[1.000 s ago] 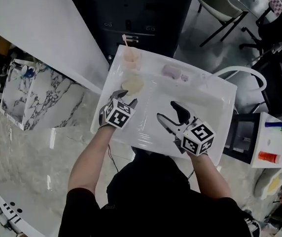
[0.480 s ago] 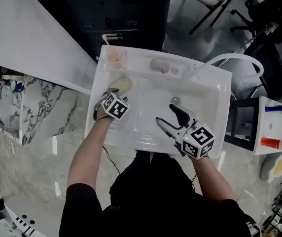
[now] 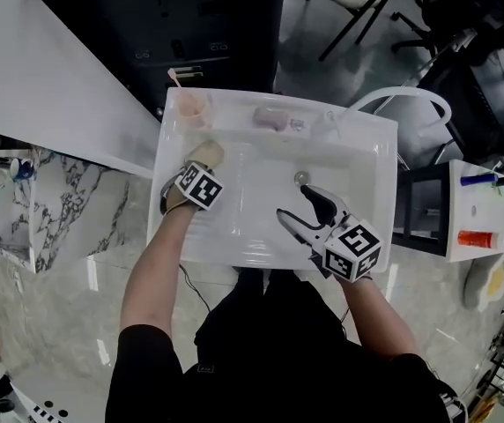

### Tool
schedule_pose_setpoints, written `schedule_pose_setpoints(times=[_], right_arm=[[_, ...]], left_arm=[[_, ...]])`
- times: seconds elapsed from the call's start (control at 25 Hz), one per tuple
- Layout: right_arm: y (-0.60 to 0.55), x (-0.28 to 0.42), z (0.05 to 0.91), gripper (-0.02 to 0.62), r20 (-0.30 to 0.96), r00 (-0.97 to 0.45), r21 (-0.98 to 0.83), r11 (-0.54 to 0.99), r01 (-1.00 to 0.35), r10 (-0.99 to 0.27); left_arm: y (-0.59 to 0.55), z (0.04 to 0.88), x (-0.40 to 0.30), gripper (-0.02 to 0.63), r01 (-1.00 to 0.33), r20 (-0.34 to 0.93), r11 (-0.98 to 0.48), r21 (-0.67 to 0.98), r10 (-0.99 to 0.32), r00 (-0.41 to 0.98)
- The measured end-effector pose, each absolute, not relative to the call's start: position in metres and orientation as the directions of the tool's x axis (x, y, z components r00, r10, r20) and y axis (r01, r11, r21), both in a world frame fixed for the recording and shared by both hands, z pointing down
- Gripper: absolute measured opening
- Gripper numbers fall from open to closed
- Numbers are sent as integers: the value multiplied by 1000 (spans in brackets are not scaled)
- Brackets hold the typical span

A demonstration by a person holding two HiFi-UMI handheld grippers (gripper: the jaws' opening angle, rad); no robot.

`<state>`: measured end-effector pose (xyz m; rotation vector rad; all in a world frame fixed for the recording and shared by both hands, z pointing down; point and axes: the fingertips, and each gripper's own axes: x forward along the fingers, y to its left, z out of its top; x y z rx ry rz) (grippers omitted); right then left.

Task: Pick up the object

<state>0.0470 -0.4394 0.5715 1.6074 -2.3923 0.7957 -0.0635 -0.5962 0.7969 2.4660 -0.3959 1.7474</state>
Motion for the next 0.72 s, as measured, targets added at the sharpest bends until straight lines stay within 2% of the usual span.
schedule_pose_setpoints(times=[0.12, 0.36, 0.72], right_arm=[[-437, 43, 562, 273, 409, -406, -330, 283, -901, -817], [-435, 33, 536, 272, 403, -375, -289, 272, -918, -835], [-432, 41, 502, 268, 336, -394, -274, 311, -910, -855]], left_arm=[[-588, 785, -61, 31, -255, 926, -966, -50, -141, 350], [-579, 731, -61, 29, -305, 854, -952, 37, -128, 505], [-570, 629, -71, 29, -392, 730, -919, 51, -234, 642]])
